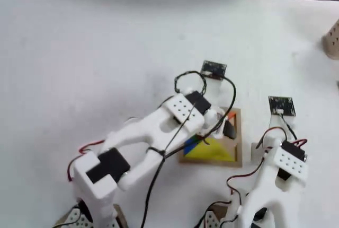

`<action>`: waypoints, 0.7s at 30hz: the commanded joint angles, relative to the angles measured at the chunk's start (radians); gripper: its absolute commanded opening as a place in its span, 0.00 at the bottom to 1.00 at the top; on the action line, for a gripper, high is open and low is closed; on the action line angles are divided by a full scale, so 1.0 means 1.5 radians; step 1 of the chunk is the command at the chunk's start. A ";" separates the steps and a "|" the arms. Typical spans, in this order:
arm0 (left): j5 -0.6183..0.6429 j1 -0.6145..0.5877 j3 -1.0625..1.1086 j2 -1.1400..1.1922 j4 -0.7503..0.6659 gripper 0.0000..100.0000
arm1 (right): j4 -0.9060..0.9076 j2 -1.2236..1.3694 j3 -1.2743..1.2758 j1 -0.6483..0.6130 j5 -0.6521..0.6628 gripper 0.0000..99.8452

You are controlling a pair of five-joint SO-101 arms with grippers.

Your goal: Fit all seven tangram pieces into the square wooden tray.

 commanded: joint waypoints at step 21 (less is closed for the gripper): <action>0.005 -0.056 -0.004 -0.206 0.126 0.39 | -0.008 -0.014 -0.002 -0.009 0.012 0.02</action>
